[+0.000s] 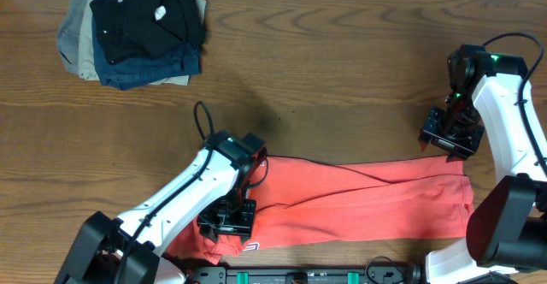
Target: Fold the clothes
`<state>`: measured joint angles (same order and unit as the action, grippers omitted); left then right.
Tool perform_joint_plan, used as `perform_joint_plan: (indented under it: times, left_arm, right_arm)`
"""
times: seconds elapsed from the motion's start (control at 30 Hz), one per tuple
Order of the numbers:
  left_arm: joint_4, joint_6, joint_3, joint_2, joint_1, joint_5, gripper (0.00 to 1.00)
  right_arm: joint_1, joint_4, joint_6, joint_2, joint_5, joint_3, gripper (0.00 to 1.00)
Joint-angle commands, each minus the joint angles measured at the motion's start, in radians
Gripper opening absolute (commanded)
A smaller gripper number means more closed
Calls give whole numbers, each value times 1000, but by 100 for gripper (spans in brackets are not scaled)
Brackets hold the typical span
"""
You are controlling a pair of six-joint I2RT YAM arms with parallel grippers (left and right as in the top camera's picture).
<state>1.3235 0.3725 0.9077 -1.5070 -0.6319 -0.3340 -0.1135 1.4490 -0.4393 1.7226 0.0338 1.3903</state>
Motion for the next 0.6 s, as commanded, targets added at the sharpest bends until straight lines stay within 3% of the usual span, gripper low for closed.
perform_joint_plan:
  times: [0.0, 0.23, 0.3, 0.33, 0.37, 0.4, 0.57]
  left_arm:
    - [-3, 6, -8, 7, -9, 6, 60]
    - [-186, 7, -7, 7, 10, 6, 59]
    - [-245, 26, -7, 7, 22, 6, 52]
    - [-267, 37, -7, 7, 27, 7, 44]
    - [-286, 50, -7, 7, 32, 16, 34]
    - [-299, 56, -8, 5, 33, 30, 26]
    - [-328, 129, -18, -15, 34, 149, 15]
  right_arm:
    - [10, 2, 10, -23, 7, -5, 50]
    - [10, 1, 10, -23, 7, -5, 50]
    - [10, 2, 10, -23, 7, -5, 49]
    - [10, 2, 10, -23, 7, -5, 42]
    - [10, 2, 10, -23, 7, -5, 17]
    - [10, 2, 10, -23, 6, -8, 2]
    - [10, -3, -10, -23, 3, -66, 1]
